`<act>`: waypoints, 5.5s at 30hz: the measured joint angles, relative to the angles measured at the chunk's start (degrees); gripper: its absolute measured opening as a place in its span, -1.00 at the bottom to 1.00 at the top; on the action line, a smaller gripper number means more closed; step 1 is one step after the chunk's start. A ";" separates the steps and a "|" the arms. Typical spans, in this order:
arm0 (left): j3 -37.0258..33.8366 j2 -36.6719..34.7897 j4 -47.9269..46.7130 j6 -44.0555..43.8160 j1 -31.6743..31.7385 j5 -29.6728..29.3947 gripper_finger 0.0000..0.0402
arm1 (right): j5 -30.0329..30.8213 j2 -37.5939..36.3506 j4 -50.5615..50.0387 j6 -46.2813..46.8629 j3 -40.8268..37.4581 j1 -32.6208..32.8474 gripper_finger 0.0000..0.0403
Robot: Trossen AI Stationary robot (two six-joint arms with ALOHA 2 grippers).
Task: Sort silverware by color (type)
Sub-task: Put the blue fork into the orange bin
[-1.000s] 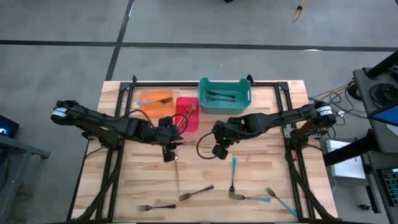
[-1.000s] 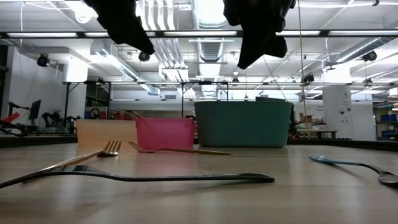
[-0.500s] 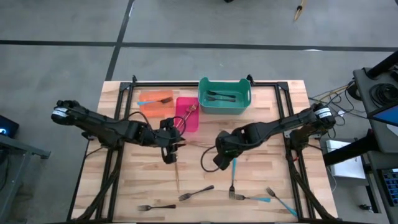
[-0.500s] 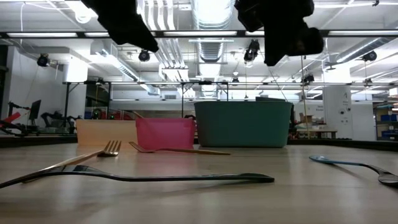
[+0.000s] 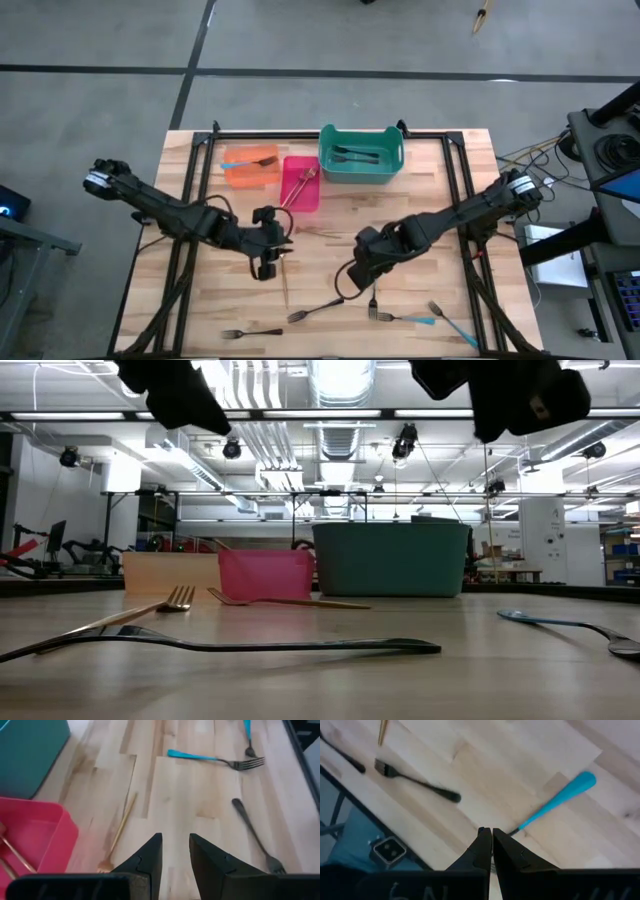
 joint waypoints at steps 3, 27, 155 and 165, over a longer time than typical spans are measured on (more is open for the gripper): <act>0.41 0.09 2.21 -1.54 -0.89 -0.59 -0.61 | -4.14 0.02 0.04 0.79 0.00 0.08 -0.95; 6.25 -0.39 -1.85 7.75 -4.20 -1.29 -0.61 | 5.89 1.90 -8.11 -72.71 -0.15 0.42 -0.91; 3.28 0.24 -2.47 8.22 -9.80 -24.45 -0.61 | 0.32 23.38 6.83 -104.82 -4.98 2.66 -0.73; 3.28 0.24 -2.33 10.27 -9.58 -29.43 -0.61 | 1.26 18.24 6.29 -101.32 -5.11 0.87 -0.93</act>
